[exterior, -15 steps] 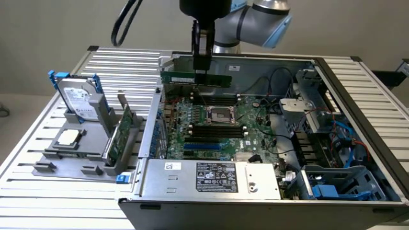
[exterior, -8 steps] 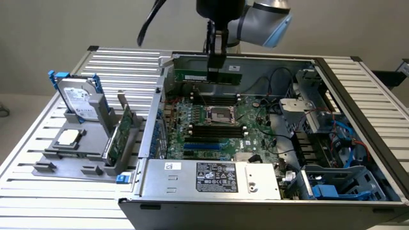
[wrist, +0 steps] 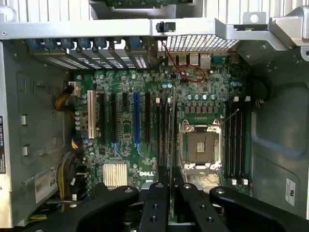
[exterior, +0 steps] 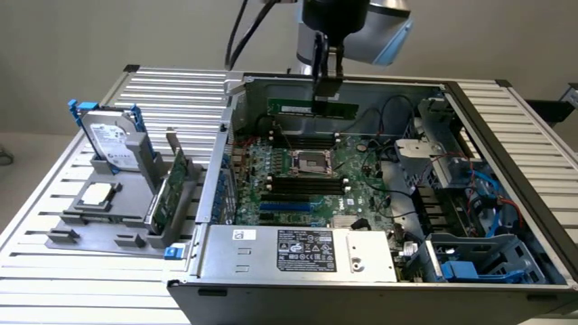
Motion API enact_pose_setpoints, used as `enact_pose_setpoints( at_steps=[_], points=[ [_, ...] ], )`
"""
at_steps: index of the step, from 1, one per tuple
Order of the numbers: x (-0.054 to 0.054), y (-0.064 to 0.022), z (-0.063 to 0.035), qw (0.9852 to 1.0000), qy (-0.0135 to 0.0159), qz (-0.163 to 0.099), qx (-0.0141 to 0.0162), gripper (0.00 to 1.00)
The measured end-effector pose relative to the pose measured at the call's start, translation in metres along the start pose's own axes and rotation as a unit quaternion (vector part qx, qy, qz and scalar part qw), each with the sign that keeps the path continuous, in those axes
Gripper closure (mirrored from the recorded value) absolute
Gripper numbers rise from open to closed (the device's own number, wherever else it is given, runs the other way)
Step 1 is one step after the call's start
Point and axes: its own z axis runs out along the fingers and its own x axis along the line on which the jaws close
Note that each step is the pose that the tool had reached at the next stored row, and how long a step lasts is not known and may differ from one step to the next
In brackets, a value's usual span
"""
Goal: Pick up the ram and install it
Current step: 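Pick up the ram and move it above insertion slot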
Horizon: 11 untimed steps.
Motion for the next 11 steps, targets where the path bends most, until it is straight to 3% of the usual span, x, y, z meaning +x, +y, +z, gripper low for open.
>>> enact_pose_setpoints(
  at_steps=[2, 5, 11],
  points=[
    [-0.004, -0.0077, 0.0025, 1.0, -0.0001, 0.0, 0.0, 0.86],
    [-0.012, -0.0098, 0.0072, 1.0, 0.0009, -0.001, 0.0001, 0.86],
    [-0.02, -0.0099, 0.0132, 0.9999, 0.0104, -0.012, 0.0016, 0.86]
  ],
)
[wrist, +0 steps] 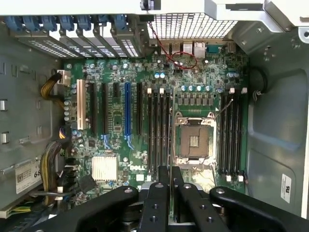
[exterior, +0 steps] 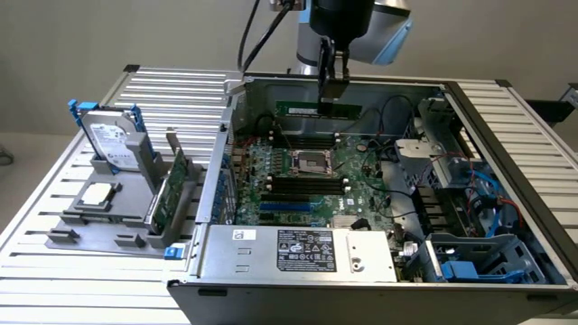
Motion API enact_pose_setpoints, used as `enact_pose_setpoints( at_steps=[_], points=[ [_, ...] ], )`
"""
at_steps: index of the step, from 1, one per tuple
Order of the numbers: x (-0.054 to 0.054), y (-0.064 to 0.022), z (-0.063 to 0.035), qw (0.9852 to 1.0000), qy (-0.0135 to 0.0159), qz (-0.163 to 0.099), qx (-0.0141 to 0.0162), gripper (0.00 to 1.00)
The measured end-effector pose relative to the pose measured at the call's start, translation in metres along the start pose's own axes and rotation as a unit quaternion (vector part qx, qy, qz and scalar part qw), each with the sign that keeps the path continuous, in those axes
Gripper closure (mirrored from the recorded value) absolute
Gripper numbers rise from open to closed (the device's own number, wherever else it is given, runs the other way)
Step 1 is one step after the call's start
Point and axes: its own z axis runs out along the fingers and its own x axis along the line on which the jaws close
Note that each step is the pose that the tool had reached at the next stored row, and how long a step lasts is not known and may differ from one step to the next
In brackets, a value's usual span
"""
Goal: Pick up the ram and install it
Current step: 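Pick up the ram and move it above insertion slot, then insert the ram into the slot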
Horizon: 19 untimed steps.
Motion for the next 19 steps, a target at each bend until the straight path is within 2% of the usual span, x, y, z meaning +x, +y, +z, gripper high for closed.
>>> enact_pose_setpoints(
  at_steps=[3, 7, 19],
  points=[
    [-0.0015, -0.0001, 0.0016, 1.0, 0.0034, -0.009, 0.0009, 0.86],
    [-0.0024, -0.0006, 0.0021, 0.9998, 0.0055, -0.018, 0.0015, 0.86],
    [-0.0025, -0.0006, 0.0021, 0.9998, 0.0055, -0.018, 0.0014, 0.86]
  ],
)
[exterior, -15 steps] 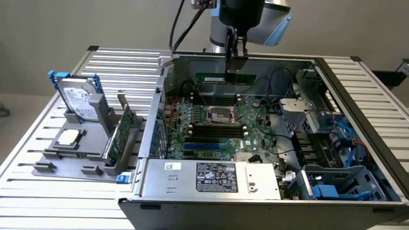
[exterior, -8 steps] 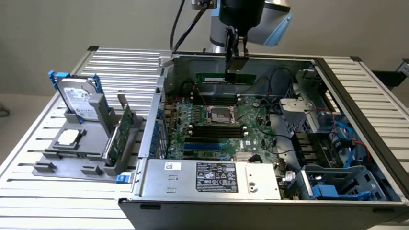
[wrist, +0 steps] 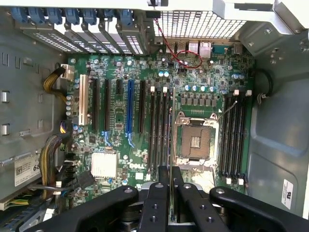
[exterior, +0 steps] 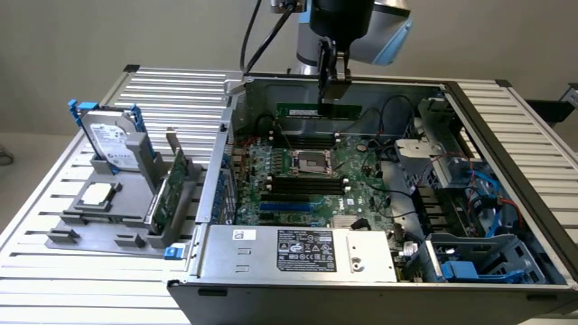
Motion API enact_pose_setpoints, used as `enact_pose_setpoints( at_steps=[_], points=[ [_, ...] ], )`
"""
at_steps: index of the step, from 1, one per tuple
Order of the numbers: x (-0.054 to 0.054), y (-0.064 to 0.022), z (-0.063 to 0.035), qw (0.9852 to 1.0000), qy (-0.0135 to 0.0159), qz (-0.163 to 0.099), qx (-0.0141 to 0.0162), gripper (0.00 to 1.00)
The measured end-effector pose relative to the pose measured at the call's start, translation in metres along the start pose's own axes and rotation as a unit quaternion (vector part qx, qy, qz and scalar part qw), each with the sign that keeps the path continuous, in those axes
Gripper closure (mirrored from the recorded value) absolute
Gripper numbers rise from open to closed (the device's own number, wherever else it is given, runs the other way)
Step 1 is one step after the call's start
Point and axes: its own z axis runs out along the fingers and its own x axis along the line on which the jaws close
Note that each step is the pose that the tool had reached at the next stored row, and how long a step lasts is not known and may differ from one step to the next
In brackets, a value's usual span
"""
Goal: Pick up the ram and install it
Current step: 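Insert the ram into the slot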
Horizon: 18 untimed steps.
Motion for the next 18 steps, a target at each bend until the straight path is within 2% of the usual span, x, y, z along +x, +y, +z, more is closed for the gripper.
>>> enact_pose_setpoints(
  at_steps=[4, 6, 7, 12, 18],
  points=[
    [0.0, 0.0, 0.0003, 1.0, 0.0, 0.0, 0.0, 0.86],
    [0.0, 0.0001, 0.0036, 1.0, -0.0001, 0.0, 0.0001, 0.86],
    [0.002, 0.0002, 0.0053, 1.0, -0.0006, 0.0, 0.0001, 0.86],
    [0.009, 0.0003, 0.0131, 1.0, -0.0071, 0.005, 0.0002, 0.86],
    [0.017, 0.0009, 0.0244, 0.9999, -0.0077, 0.014, -0.0003, 0.86]
  ],
)
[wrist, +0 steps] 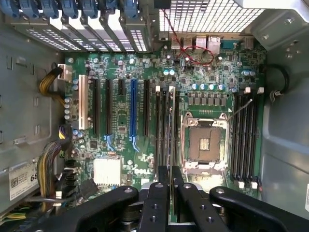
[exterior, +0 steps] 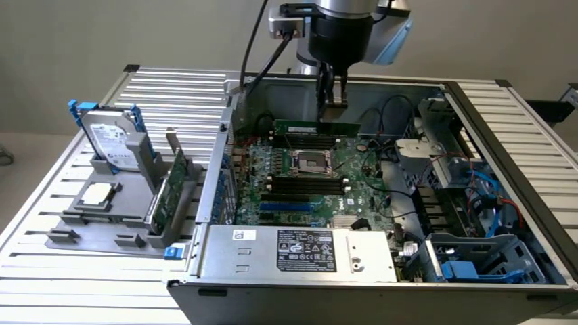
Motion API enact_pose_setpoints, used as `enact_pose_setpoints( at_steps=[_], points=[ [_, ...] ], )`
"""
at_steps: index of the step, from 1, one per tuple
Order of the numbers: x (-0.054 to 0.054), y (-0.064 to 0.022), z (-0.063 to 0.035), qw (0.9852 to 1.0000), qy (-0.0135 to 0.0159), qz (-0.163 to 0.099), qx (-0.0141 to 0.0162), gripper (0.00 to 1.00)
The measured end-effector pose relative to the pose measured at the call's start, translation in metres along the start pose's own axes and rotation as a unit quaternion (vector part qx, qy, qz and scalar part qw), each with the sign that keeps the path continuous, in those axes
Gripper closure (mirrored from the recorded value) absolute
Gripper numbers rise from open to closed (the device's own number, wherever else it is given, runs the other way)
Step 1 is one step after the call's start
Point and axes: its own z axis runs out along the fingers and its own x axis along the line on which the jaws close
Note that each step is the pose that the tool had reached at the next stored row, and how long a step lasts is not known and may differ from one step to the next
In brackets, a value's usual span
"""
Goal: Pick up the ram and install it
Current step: 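Insert the ram into the slot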
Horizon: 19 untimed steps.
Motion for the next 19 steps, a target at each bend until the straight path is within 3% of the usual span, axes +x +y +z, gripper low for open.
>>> enact_pose_setpoints(
  at_steps=[10, 19],
  points=[
    [0.014, 0.0017, 0.0188, 1.0, -0.0002, 0.004, -0.0001, 0.86],
    [0.016, 0.0029, 0.0353, 1.0, -0.0002, 0.004, -0.0001, 0.86]
  ],
)
